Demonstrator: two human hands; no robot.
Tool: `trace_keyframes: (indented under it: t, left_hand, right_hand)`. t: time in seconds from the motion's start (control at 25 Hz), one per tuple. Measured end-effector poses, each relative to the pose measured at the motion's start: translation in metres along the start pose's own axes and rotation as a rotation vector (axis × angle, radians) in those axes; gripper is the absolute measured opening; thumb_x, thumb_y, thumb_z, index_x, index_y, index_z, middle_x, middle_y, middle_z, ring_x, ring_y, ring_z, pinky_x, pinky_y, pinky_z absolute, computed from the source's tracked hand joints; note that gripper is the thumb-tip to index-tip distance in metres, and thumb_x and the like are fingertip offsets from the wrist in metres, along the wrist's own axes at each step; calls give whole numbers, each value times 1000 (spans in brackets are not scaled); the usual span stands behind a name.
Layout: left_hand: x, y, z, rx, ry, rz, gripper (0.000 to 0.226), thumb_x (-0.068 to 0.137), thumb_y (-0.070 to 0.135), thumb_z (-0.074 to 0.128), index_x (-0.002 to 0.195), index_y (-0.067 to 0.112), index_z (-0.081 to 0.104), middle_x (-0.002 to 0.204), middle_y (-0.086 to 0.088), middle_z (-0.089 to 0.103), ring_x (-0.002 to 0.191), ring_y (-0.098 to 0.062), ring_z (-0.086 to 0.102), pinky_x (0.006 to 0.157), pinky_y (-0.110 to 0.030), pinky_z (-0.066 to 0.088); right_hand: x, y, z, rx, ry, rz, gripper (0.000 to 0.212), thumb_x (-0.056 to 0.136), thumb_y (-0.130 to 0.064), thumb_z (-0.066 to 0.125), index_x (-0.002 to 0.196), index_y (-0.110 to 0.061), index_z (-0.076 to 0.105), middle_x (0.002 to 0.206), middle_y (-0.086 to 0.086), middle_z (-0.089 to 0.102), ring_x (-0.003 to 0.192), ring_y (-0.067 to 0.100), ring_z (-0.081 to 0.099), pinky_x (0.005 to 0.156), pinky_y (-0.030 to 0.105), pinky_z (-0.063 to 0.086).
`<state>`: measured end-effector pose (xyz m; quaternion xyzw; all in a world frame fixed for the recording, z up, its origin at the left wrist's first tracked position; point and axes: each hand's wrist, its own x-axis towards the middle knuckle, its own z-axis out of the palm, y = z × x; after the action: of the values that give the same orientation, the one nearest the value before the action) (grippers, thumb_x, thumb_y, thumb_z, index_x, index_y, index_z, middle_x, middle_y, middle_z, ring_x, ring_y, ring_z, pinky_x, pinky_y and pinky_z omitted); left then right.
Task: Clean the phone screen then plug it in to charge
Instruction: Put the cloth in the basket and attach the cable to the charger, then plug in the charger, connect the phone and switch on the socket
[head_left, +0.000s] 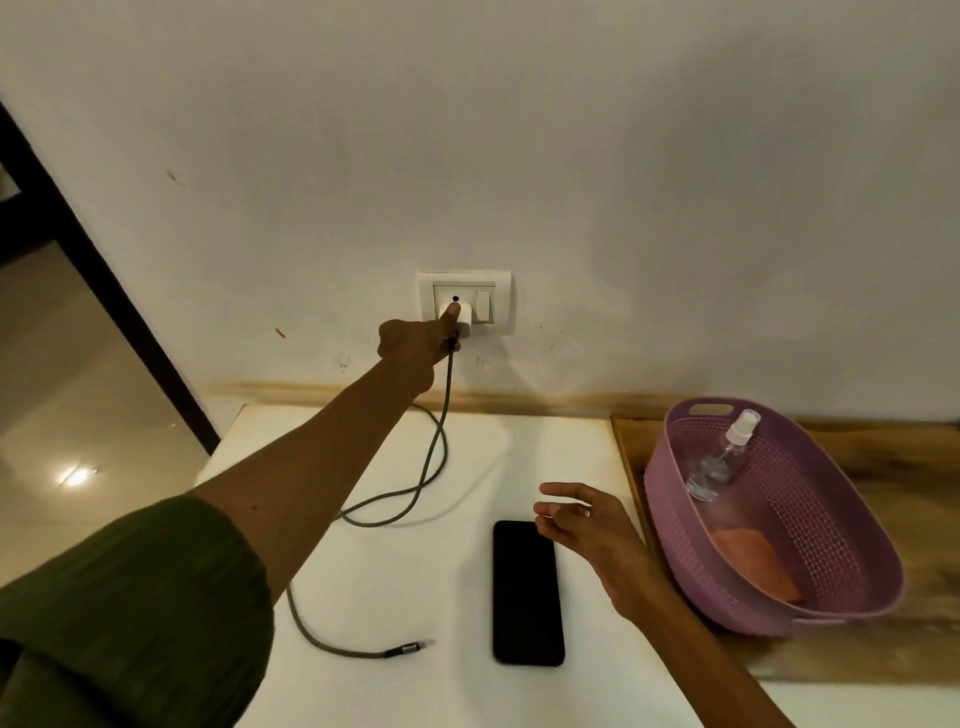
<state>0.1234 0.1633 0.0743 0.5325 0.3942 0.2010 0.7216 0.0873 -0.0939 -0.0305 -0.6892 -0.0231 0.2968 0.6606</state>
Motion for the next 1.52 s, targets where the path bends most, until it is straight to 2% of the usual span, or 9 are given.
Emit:
trace_keyframes:
  t: [0.08,0.28,0.48,0.64,0.76,0.92,1.16,1.36,1.52]
  left_hand:
    - [-22,-6,-15,238,13,155,46,76,26,84,109,-2,69,105,-11,72,98,-23,70,95,-34,55]
    - [-112,-93,-95,508,16,635,18,83,3,71,92,17,76,88,12,75,81,2,68,79,-8,51]
    - [-154,-183,-177,1020,-319,289,29,83,5,73,95,30,69,100,12,66,91,-8,59,83,-19,49]
    - [-154,-207,-182,1338,-338,413,23,87,17,68,106,30,65,104,16,59,102,-9,48,75,-17,32]
    - [-154,-205,-176,1255,-280,414,16,90,14,63,99,27,66,94,17,55,95,-6,48,73,-16,35]
    - [-158,-195,-170,1053,-224,362,21,92,14,63,88,33,57,86,19,57,81,-2,55,64,-13,39]
    - [-161,-181,-150,802,-282,292,19,94,6,60,87,24,60,69,8,71,52,3,58,51,-12,41]
    - [-171,-166,-139,570,-250,293,7,92,18,66,87,20,71,67,3,73,47,-3,52,53,-22,46]
    - [-184,-153,-131,492,-183,289,11,90,26,68,84,24,76,66,7,74,49,-4,52,54,-19,46]
  right_hand:
    - [-4,3,-1,-101,41,-17,21,92,-1,57,103,-16,68,102,14,73,95,27,71,90,36,57]
    - [-12,23,-1,-632,194,-7,31,91,-13,60,121,-21,56,118,9,66,97,22,66,90,35,55]
    - [-28,45,32,-910,163,61,64,94,-37,56,145,-14,26,142,19,40,127,34,47,104,38,41]
    - [-34,55,61,-1070,223,102,94,88,-52,56,151,-8,3,150,23,24,136,39,30,109,45,35]
    - [-33,57,75,-1176,267,162,111,82,-53,65,151,-6,-7,155,23,14,140,40,23,111,49,32]
    - [-18,49,73,-1007,248,321,121,73,-40,80,151,-5,-6,158,22,5,143,42,19,113,54,27]
    - [-15,53,60,-849,247,185,113,57,-28,89,142,-10,16,129,15,52,116,33,56,93,42,50]
    - [-28,48,34,-43,160,337,89,35,-17,96,114,-9,55,100,17,66,89,34,65,55,35,57]
    - [-46,39,22,179,22,309,83,39,-16,97,114,-12,62,103,21,71,96,41,67,64,42,60]
